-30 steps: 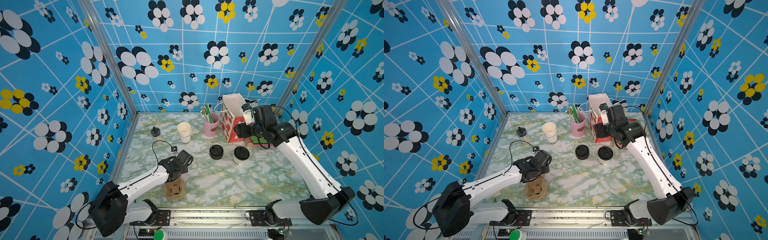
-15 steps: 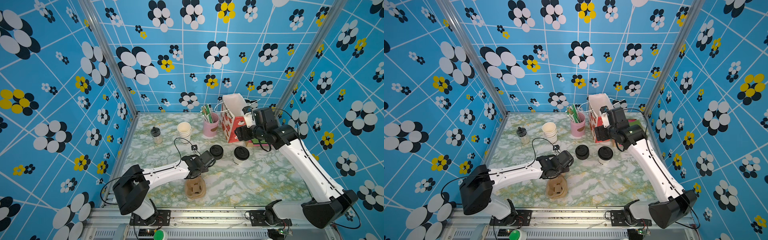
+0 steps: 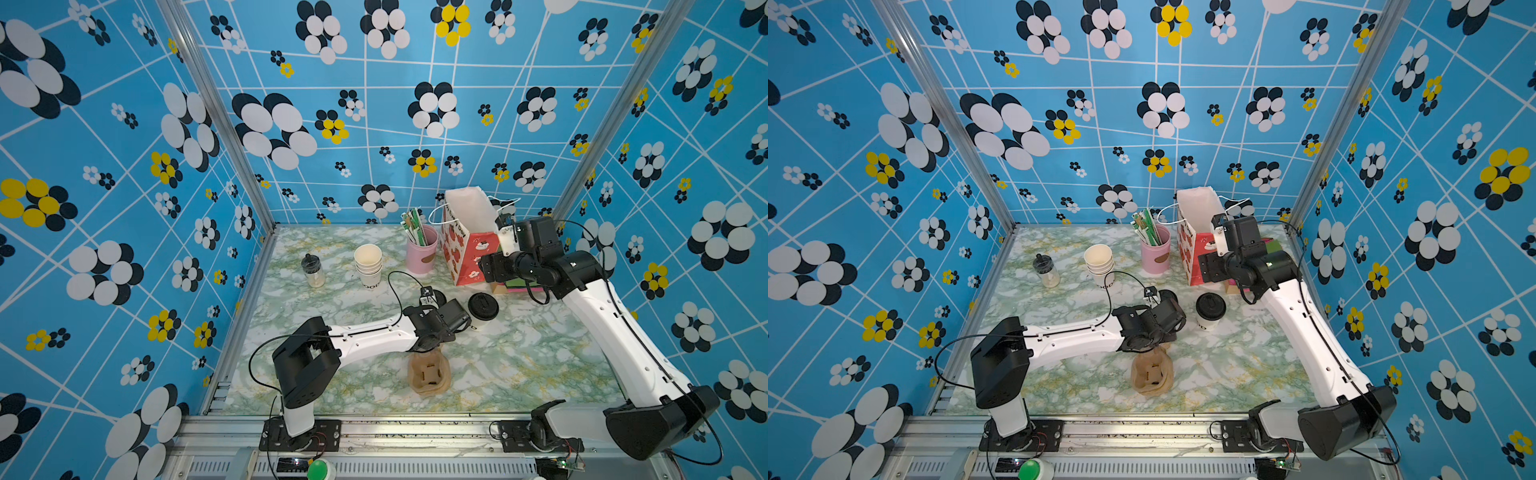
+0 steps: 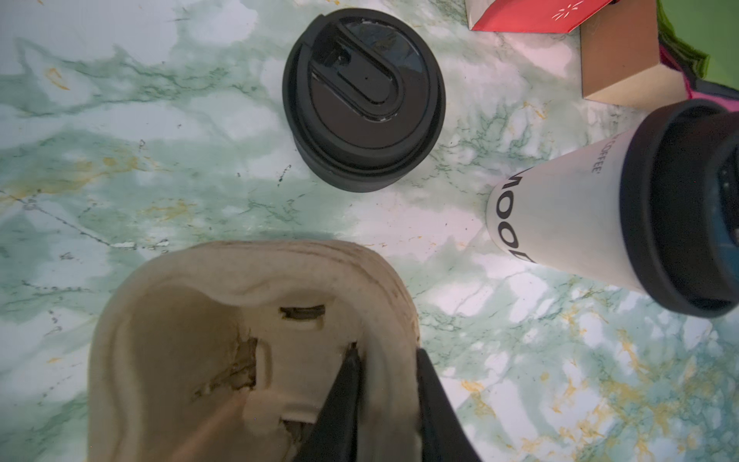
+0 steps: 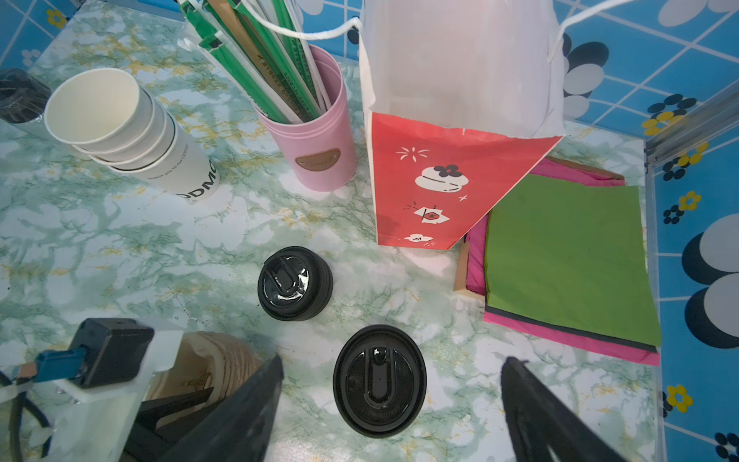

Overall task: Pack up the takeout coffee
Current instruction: 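Carry the cup carrier with the left gripper toward the two lidded cups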

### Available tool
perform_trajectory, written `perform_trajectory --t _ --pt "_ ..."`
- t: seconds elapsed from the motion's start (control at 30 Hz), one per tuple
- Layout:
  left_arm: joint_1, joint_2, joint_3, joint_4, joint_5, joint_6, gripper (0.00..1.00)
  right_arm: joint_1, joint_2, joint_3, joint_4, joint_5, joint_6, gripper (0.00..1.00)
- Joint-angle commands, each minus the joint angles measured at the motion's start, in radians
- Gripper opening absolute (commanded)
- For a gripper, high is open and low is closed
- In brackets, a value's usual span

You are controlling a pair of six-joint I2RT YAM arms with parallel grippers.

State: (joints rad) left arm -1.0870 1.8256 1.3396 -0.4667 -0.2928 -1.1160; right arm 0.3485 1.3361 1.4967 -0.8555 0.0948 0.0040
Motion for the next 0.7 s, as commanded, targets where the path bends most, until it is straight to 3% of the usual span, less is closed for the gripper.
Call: perform_trajectory --t 0.0,0.37,0.67 --pt "-0.02 0.054 0.081 -0.029 0.029 -0.036 0.01 -0.012 -0.001 -0.018 0.001 -0.013 0.013 0.88" --pt "-0.031 0.171 0.201 -0.021 0.083 -0.097 0.11 -0.026 0.037 -0.02 0.008 -0.03 0.011 0.91" --pt "-0.036 0.15 0.199 0.015 0.065 -0.074 0.41 -0.028 0.039 -0.006 0.003 -0.03 0.016 0.95"
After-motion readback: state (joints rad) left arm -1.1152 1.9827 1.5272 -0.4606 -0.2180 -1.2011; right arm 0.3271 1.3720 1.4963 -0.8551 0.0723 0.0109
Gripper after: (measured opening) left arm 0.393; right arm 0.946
